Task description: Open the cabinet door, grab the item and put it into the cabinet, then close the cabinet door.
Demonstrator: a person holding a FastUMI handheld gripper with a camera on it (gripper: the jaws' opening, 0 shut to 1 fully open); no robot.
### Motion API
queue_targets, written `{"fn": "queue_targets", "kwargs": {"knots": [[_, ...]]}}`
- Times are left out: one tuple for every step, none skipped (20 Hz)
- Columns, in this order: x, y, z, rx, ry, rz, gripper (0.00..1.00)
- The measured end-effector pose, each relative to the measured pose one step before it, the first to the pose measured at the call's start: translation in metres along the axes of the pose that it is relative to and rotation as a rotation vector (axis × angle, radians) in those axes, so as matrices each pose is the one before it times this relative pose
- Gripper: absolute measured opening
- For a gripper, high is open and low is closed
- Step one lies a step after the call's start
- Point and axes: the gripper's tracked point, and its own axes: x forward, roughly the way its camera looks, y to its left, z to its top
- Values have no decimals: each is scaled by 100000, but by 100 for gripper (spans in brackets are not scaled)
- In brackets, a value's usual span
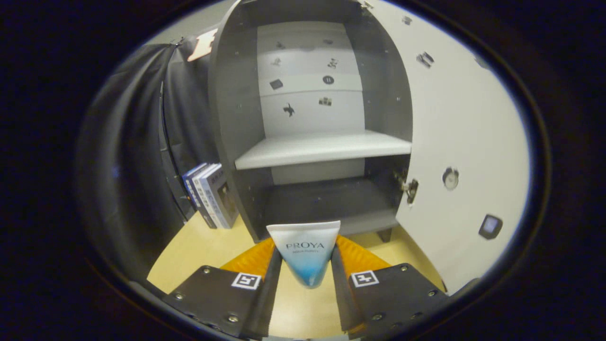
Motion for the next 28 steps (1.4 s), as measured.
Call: {"fn": "queue_targets", "kwargs": {"knots": [[164, 159, 2404, -706, -3678, 887, 55], [311, 91, 1862, -640, -3026, 800, 55], [542, 110, 2010, -919, -2759, 620, 55], [550, -69, 1577, -627, -2764, 336, 55], [799, -31, 1780, -532, -2856, 487, 55], [864, 13, 1380, -385, -2496, 571, 55], [961, -120, 1397, 13, -2322, 367, 55], [1033, -90, 1141, 434, -1711, 489, 55], [1105, -225, 987, 172, -1585, -25, 54], [1249, -333, 820, -161, -1564, -116, 55], [1288, -298, 880, -513, -1848, -80, 54], [1358, -448, 489, -1109, -1111, -568, 54], [1253, -465, 217, -977, -519, -684, 54], [1227, -418, 83, 133, -557, -637, 54], [1222, -216, -262, 1384, 561, 30, 54], [962, -127, -347, 1326, 849, -103, 54], [893, -246, -189, 5, -234, -194, 54], [668, -253, -173, -506, -114, -404, 54], [441, 24, -310, -167, 753, 388, 54], [362, 77, -573, -308, 1275, -113, 54], [254, -103, -413, -332, 933, -54, 54], [228, -29, -309, -242, 359, -29, 54], [147, -140, -341, 67, 826, -398, 54], [219, -95, -288, 375, 637, -475, 55], [178, -94, -318, 58, 745, -63, 55], [-37, -28, 179, 569, -1267, 81, 55], [-4, 23, -117, 213, 396, 75, 55], [-222, -37, -93, 283, 247, 252, 55]]}}
